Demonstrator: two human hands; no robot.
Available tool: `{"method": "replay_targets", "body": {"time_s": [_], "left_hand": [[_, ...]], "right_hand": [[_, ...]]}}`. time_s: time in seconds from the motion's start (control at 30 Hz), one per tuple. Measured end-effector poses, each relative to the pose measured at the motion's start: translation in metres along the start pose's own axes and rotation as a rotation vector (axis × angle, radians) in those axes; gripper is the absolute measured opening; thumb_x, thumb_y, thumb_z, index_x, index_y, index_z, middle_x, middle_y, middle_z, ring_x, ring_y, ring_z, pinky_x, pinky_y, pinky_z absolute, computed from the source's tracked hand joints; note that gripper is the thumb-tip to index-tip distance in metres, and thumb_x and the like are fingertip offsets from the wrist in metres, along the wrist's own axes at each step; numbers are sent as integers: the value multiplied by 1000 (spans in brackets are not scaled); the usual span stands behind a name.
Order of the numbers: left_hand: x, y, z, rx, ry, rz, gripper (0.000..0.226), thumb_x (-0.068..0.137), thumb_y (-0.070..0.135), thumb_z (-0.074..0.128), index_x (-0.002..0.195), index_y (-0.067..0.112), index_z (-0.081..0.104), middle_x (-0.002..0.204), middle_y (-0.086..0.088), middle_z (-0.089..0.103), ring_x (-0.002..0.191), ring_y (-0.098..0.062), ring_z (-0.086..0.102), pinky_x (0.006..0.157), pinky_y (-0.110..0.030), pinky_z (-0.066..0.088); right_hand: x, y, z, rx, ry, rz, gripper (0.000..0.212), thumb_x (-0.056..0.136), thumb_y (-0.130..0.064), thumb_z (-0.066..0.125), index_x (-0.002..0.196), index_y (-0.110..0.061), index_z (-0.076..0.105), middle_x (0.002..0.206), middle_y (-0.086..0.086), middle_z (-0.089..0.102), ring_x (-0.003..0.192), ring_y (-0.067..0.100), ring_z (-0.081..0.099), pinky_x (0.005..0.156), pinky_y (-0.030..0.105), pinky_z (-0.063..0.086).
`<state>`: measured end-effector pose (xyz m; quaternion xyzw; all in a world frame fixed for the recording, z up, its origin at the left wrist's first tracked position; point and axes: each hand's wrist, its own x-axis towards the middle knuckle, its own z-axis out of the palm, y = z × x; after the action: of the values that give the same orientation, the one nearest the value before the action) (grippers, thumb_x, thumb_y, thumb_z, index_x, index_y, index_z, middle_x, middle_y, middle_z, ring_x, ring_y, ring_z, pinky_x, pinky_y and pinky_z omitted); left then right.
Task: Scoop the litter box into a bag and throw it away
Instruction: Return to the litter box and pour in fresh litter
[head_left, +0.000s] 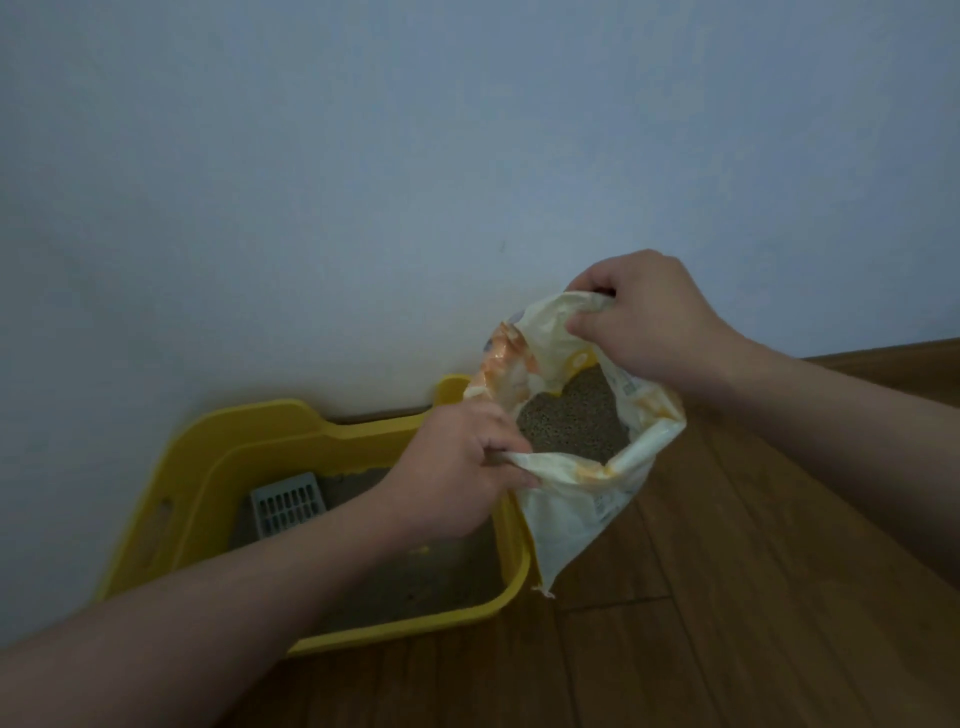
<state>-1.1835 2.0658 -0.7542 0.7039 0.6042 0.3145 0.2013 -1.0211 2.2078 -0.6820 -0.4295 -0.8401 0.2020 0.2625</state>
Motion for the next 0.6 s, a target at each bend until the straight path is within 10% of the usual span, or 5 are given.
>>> {"method": "replay_targets", "body": {"time_s": [0.6], "left_hand": [[-54,-49,-18,-79,25,-163,12,77,20,82,87,26,81,87,13,71,84,-5,64,76,-38,56]], "right_hand": [[11,-59,53,178,-82,15,23,81,-28,72,105,-26,73,91,-9,66,84,8,63,70,19,48]]}}
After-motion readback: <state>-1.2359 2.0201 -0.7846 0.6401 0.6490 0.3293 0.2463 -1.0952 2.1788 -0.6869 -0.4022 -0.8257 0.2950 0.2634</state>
